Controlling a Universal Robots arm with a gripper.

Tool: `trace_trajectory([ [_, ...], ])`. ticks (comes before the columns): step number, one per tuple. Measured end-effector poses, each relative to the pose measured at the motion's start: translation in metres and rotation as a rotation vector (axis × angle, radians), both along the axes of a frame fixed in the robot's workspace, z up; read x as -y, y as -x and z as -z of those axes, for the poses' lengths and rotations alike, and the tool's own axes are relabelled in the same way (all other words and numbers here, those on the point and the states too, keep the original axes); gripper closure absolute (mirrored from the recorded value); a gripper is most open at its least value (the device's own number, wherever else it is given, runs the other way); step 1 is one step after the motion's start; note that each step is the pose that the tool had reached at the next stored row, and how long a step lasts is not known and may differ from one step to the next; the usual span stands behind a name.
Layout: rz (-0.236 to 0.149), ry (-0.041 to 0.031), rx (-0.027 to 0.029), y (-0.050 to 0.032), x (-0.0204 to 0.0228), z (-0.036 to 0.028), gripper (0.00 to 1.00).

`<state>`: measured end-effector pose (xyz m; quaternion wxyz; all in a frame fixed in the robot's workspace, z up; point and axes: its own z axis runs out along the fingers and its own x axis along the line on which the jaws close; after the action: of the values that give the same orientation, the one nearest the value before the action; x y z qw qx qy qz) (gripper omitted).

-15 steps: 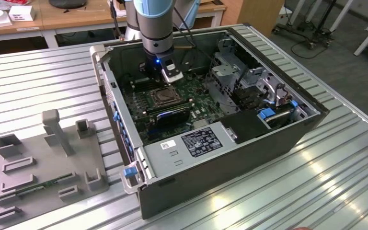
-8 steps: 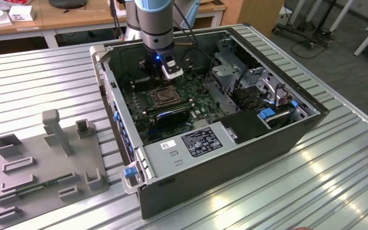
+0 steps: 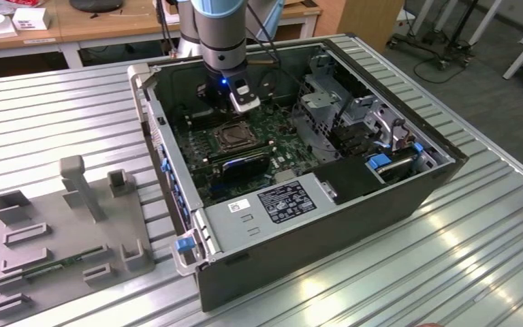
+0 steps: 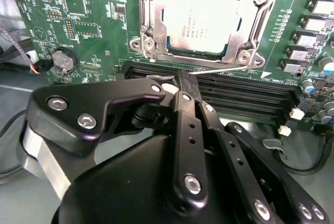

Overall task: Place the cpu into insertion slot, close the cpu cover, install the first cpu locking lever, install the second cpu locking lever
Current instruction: 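Install the first cpu locking lever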

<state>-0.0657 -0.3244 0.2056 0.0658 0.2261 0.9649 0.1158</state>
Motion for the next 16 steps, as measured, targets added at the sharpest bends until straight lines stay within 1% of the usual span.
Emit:
trace_trajectory([
  [8, 0.0, -0.0142, 0.0002, 0.0, -0.0008, -0.0001, 0.89],
  [12, 0.0, -0.018, 0.0005, 0.0, -0.0009, 0.0003, 0.89],
  [14, 0.0, -0.0182, 0.0007, 0.0, -0.0009, 0.0011, 0.89],
  [16, 0.0, -0.0181, 0.0023, -0.0001, -0.0008, 0.0026, 0.89],
])
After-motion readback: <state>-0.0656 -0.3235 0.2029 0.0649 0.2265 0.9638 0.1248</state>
